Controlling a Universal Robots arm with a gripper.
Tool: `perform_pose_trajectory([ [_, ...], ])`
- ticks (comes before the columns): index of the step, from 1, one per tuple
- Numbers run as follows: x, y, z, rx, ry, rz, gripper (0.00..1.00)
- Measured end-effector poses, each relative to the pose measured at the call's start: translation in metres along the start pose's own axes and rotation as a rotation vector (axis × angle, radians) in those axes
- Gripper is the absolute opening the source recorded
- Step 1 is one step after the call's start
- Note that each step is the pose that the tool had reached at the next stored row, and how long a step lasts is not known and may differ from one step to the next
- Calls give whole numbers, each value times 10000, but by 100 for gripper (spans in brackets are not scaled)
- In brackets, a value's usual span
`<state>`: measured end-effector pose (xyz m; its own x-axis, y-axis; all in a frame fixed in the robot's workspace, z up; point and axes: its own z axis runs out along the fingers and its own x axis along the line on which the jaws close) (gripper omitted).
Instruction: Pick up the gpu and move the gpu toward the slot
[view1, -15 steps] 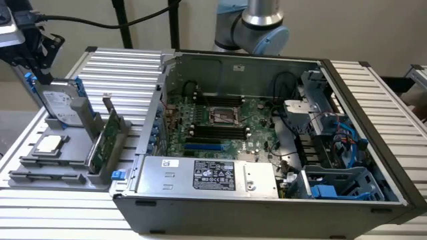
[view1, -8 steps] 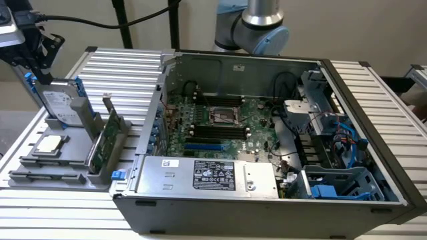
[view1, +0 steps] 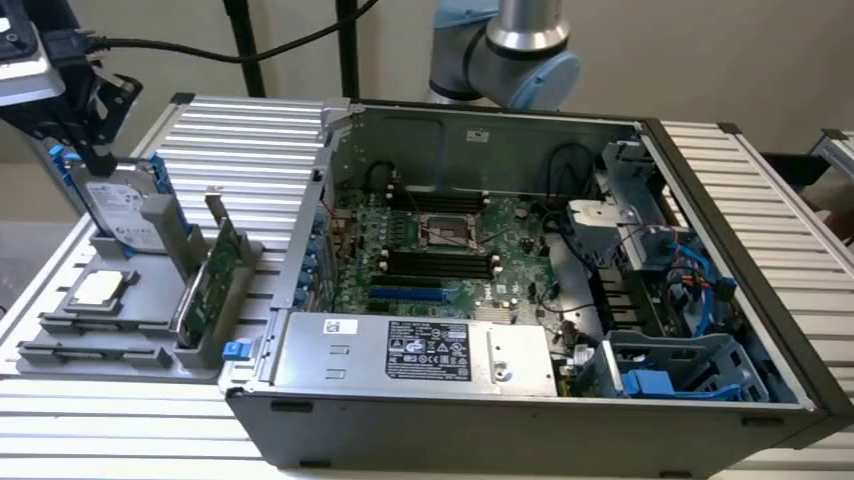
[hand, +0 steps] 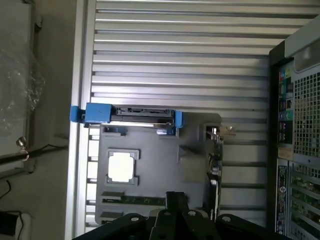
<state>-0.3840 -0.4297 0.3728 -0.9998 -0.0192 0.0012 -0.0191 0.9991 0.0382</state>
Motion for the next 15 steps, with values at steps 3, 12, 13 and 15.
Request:
perform_pose_trajectory([
  [3,-120,-63,5,0,0,0,11],
  [12,-523,-144,94,34,1,1,11],
  [13,-557,-148,111,46,1,0,11],
  [15,-574,-148,122,50,-1,0,11],
])
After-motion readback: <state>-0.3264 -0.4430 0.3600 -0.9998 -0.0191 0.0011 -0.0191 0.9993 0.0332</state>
